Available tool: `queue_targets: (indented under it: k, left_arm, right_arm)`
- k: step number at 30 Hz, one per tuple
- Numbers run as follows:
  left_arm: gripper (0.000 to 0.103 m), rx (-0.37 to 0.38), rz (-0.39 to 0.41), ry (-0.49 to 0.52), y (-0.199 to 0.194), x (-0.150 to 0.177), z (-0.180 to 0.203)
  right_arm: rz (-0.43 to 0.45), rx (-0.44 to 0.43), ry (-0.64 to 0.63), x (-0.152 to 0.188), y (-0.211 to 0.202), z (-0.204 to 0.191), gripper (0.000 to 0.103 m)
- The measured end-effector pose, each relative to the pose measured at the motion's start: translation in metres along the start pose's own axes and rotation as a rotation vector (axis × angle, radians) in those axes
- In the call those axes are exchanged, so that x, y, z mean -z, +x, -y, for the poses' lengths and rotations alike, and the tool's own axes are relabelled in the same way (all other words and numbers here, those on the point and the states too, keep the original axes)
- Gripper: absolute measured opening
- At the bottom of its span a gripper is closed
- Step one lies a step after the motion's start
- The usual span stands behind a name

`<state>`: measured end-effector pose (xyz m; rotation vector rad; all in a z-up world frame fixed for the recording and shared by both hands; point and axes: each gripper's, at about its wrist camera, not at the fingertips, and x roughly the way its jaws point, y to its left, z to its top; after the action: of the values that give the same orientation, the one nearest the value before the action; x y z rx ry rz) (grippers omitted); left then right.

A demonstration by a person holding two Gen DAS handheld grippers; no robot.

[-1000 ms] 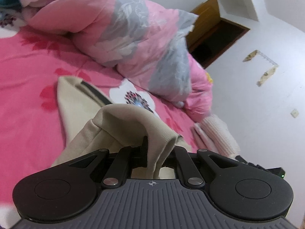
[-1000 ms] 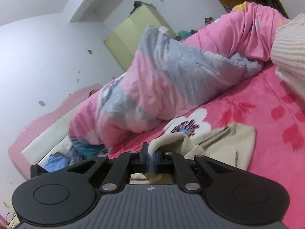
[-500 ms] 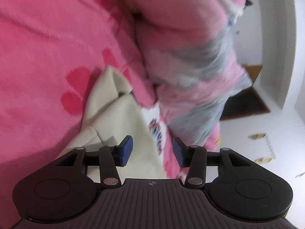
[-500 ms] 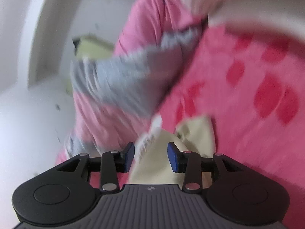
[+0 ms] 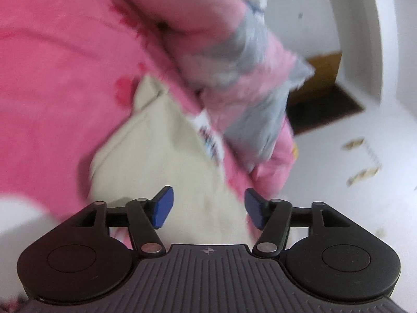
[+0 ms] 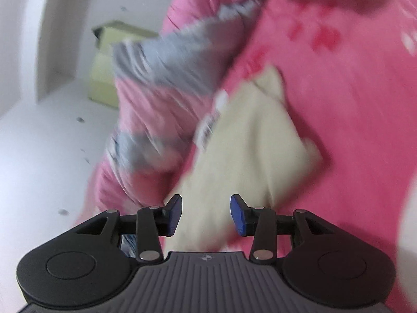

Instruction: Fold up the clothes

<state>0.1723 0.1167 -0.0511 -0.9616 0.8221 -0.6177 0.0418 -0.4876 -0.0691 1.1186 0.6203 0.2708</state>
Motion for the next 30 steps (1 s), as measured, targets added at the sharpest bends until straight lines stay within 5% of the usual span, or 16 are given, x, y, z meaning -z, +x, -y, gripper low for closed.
queue_targets:
  k: [3, 7, 16, 17, 19, 26, 30]
  left_arm:
    - [0.066, -0.028, -0.033, 0.002, 0.002, 0.022, -0.010]
    - [0.066, -0.034, -0.010, -0.054, 0.006, 0.032, -0.030]
    - [0.060, -0.013, 0.072, -0.122, 0.018, 0.017, -0.050]
    - [0.057, -0.018, 0.072, -0.119, 0.020, 0.017, -0.050]
    - [0.051, -0.033, 0.068, -0.110, 0.022, 0.016, -0.051]
    - [0.033, -0.030, 0.052, -0.113, 0.021, 0.014, -0.063]
    - [0.031, -0.012, 0.050, -0.106, 0.021, 0.014, -0.067]
  right_arm:
    - [-0.017, 0.089, 0.022, 0.016, -0.010, 0.005, 0.044]
    - [0.096, 0.173, 0.039, 0.010, -0.028, 0.013, 0.044]
    - [0.209, 0.195, 0.158, -0.022, -0.012, 0.047, 0.032]
    - [0.213, 0.207, 0.147, -0.023, -0.008, 0.049, 0.021]
    - [0.231, 0.226, 0.121, -0.027, -0.003, 0.048, 0.015]
    - [0.315, 0.194, -0.302, -0.032, -0.008, 0.001, 0.011]
    - [0.227, 0.218, -0.258, -0.046, 0.004, 0.044, 0.011]
